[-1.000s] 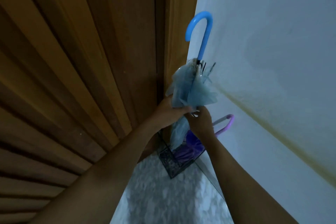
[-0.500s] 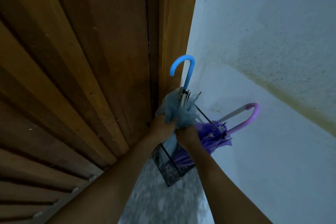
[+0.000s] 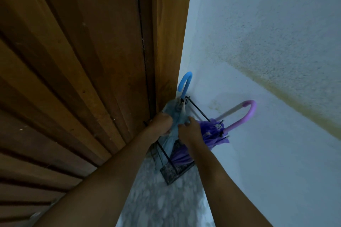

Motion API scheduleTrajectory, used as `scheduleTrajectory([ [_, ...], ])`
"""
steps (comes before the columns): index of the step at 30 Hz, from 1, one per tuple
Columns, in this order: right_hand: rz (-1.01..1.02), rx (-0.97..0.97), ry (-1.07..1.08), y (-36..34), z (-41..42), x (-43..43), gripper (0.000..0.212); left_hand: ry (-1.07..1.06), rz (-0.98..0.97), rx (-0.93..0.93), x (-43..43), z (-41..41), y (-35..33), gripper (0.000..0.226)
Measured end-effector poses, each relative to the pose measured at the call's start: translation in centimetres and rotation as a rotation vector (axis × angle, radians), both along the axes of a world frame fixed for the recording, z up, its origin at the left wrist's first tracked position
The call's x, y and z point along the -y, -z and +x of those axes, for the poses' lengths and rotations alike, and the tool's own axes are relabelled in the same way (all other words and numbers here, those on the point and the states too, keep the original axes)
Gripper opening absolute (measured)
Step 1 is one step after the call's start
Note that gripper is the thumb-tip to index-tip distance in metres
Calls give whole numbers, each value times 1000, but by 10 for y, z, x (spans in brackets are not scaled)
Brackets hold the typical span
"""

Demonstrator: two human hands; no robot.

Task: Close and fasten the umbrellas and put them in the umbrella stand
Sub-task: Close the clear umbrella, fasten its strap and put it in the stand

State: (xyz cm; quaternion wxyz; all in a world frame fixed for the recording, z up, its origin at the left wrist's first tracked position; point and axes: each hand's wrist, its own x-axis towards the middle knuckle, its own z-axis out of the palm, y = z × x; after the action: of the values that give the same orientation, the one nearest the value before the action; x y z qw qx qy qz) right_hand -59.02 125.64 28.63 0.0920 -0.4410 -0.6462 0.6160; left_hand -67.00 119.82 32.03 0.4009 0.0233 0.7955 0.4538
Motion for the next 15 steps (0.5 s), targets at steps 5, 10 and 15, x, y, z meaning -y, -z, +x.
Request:
scheduleTrajectory([
  [5, 75, -36, -35, -9, 1, 4, 17, 10, 52, 19, 3, 4, 1, 42],
  [10, 250, -10, -88, -5, -5, 8, 19, 130, 32, 24, 3, 0, -4, 40],
  [15, 416, -31, -24, -15, -1, 5, 19, 106, 94, -6, 2, -5, -13, 39],
])
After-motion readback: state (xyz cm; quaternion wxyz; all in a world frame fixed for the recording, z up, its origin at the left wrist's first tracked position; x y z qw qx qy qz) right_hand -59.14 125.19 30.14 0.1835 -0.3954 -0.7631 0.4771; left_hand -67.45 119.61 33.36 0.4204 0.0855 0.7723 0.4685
